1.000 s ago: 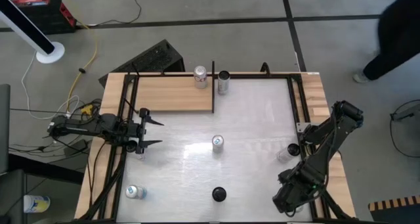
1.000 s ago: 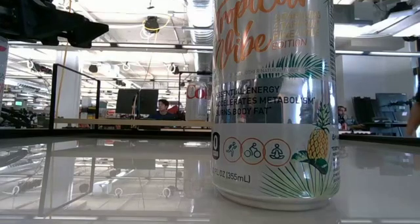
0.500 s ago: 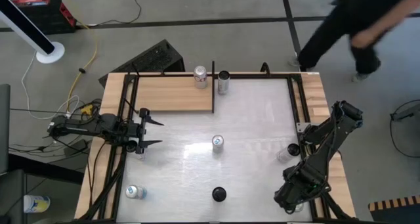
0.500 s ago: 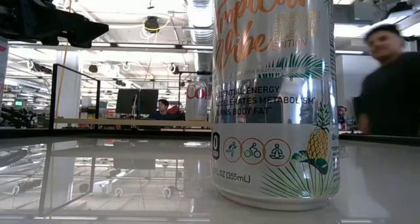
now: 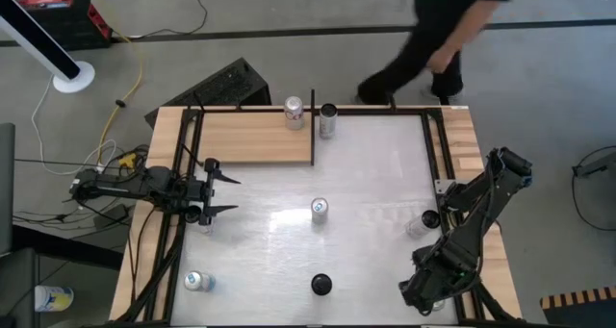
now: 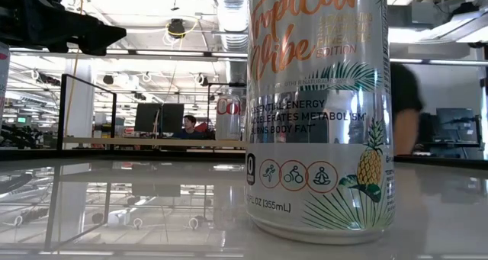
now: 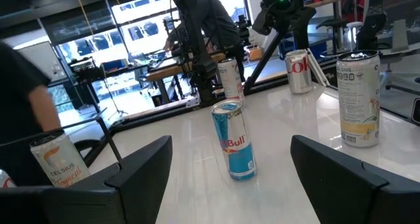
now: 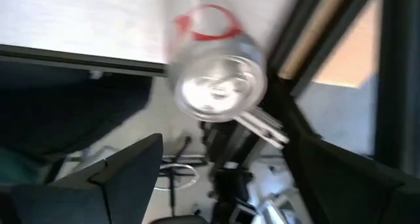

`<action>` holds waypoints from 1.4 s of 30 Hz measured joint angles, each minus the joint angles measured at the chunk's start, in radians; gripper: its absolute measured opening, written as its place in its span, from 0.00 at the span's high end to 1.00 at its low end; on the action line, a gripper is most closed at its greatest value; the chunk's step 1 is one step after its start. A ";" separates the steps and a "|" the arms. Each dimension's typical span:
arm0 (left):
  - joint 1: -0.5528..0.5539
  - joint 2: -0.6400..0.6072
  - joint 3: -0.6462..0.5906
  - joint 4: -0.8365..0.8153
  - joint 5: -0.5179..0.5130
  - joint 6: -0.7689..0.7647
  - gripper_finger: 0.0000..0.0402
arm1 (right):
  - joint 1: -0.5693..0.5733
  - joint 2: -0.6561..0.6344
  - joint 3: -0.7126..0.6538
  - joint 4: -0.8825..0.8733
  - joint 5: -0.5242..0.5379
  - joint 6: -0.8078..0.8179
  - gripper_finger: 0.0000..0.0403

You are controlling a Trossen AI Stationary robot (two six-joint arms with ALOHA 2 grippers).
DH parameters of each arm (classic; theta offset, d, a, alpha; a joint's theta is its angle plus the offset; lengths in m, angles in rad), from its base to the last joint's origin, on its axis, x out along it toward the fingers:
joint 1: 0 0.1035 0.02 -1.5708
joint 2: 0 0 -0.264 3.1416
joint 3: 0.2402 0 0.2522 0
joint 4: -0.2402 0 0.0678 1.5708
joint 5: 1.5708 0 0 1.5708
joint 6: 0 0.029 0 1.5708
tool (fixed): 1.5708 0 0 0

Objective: Place canned beverage on shelf
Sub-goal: Put the silver-red soda can on the shelf aligned with the other silver-red soda can

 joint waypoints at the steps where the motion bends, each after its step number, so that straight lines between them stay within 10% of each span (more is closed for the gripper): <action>1: 0.000 0.000 0.000 0.000 0.000 0.000 0.25 | 0.001 0.000 0.000 0.012 0.016 0.008 0.04; 42: 0.000 0.000 0.000 0.014 0.042 0.007 0.25 | 0.026 0.083 -0.164 0.183 0.028 -0.131 0.09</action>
